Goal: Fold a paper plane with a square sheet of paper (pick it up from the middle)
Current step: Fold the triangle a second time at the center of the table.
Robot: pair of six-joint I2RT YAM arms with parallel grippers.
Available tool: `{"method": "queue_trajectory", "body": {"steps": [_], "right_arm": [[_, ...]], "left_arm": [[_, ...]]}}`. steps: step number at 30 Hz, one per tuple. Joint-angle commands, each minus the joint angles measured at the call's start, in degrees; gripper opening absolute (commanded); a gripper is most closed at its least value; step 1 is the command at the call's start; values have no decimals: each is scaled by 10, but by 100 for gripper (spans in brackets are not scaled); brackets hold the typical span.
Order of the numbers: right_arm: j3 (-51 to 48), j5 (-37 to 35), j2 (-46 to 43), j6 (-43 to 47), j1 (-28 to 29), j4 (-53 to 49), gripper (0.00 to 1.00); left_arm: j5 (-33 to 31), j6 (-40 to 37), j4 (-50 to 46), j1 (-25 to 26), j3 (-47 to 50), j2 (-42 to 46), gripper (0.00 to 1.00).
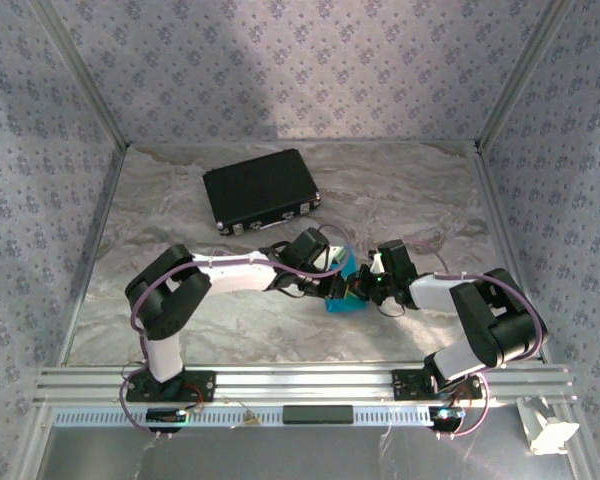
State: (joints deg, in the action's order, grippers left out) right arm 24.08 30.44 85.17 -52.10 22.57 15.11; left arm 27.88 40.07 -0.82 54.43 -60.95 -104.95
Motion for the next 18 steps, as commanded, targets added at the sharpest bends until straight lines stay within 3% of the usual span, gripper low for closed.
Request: {"method": "queue_trajectory", "body": {"steps": [1,18], "right_arm": [[-8,-4,12,-6,4,-12,0],[-5,0,16,-3,4,-16,0]], "left_arm": [[9,0,-22,4,-15,-20,10],[-15,-10,-51,4,-9,-40,9]]}}
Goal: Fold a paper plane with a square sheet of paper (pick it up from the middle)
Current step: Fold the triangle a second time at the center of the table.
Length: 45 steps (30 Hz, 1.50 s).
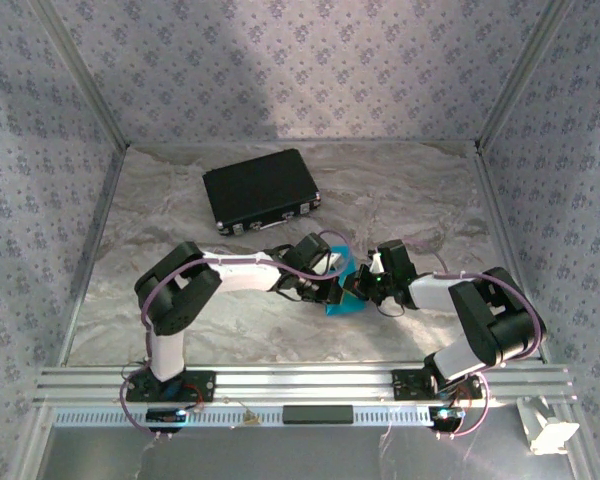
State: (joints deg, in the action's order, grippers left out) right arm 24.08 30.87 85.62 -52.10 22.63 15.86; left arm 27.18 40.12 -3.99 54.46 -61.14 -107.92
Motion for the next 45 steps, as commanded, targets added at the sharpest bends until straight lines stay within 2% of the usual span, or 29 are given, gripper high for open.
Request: {"method": "queue_trajectory", "body": {"steps": [1,23,45], "right_arm": [[-5,-4,12,-3,3,-23,0],[8,15,17,16,2,-38,0],[2,-3,27,14,-6,-50,0]], "left_arm": [[-10,-12,-21,4,-6,-12,8],[-29,-17,-25,6,23,-12,7],[-33,-36,-56,19,48,6,7]]}}
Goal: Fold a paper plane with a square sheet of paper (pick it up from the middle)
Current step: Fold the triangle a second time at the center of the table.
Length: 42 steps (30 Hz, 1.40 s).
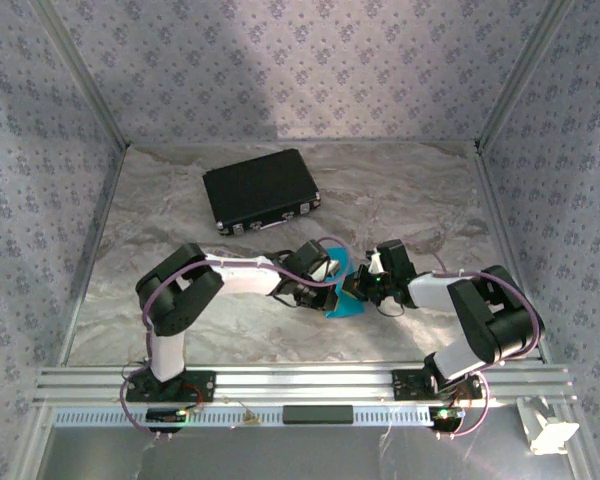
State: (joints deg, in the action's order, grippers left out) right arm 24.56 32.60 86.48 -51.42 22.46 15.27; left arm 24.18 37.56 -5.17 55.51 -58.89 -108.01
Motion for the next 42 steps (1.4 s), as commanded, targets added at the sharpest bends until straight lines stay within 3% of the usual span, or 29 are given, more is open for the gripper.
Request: {"method": "queue_trajectory", "body": {"steps": [1,32,42], "right_arm": [[-1,-20,19,9,-4,-45,0],[1,-18,26,9,-3,-46,0],[-1,-27,26,-7,10,-32,0]], "left_arm": [[-6,-11,-44,10,29,9,7],[-43,-44,-72,36,84,83,8],[-63,3,1,21,83,150,9]]}}
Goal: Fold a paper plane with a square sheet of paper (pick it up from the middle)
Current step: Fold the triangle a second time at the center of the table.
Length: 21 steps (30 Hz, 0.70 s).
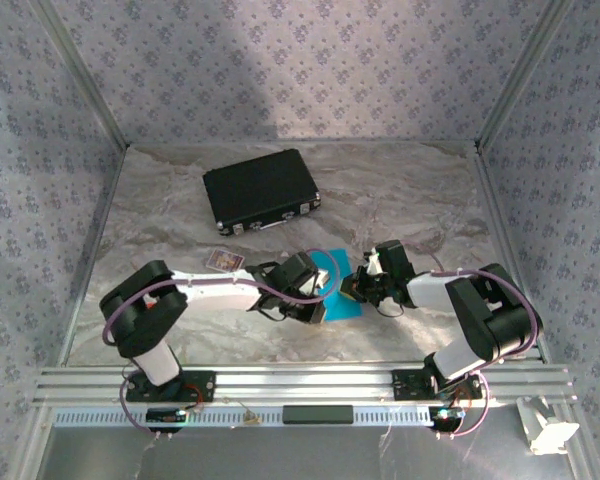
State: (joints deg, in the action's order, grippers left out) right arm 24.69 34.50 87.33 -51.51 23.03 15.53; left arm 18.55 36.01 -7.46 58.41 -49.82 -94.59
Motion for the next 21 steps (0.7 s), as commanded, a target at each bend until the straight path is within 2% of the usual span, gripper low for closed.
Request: {"method": "queue_trajectory", "body": {"steps": [1,5,11,21], "right_arm": [[-2,-47,17,-7,4,-34,0],[-3,-51,17,-8,6,-36,0],[-4,-51,17,-6,5,-37,0],[-2,-45,12,3,0,-51,0]], "left_arm": [[0,25,31,-13,-14,12,9],[27,41,58,-21,-42,-21,9],[25,30,37,-25,-85,-74,10],[42,27,49,-24,-66,-111,8]]}}
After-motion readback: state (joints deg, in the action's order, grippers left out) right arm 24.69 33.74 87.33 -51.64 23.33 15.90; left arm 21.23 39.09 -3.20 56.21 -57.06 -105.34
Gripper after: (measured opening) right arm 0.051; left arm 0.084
